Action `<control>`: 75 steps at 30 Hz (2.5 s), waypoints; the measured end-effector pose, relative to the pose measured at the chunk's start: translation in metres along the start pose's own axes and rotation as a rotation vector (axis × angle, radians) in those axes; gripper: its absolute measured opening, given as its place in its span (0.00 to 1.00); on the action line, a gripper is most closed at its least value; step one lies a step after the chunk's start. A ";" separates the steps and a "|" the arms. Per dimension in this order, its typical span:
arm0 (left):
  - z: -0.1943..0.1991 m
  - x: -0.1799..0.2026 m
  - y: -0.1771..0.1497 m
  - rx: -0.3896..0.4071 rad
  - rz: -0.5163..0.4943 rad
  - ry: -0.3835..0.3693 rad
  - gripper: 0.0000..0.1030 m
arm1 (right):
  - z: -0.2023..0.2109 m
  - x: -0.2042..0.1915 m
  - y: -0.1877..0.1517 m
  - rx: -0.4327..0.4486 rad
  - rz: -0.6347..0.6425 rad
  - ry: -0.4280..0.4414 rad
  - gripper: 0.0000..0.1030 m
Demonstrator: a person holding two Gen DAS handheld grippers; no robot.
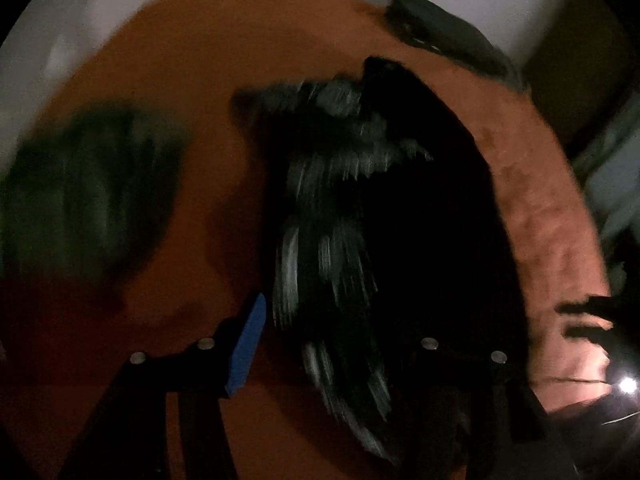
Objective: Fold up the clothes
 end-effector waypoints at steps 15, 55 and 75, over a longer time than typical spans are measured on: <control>-0.047 -0.080 0.081 0.182 0.393 0.067 0.11 | 0.013 0.019 -0.009 0.043 -0.008 -0.095 0.58; -0.002 -0.089 0.063 0.043 0.219 -0.158 0.58 | -0.020 0.096 0.219 0.198 -0.056 -0.174 0.60; -0.060 -0.164 0.140 0.172 0.613 0.153 0.70 | -0.021 0.103 0.181 0.170 -0.120 -0.091 0.64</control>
Point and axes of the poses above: each gripper's, at about its wrist camera, not at the fingertips, and z roughly against the way its jaws point, x to its right, y to its top, the point moved 6 cm from there along -z, roughly the way its jaws point, and after that the axes turned 5 degrees about y, right-handed, at the moved point
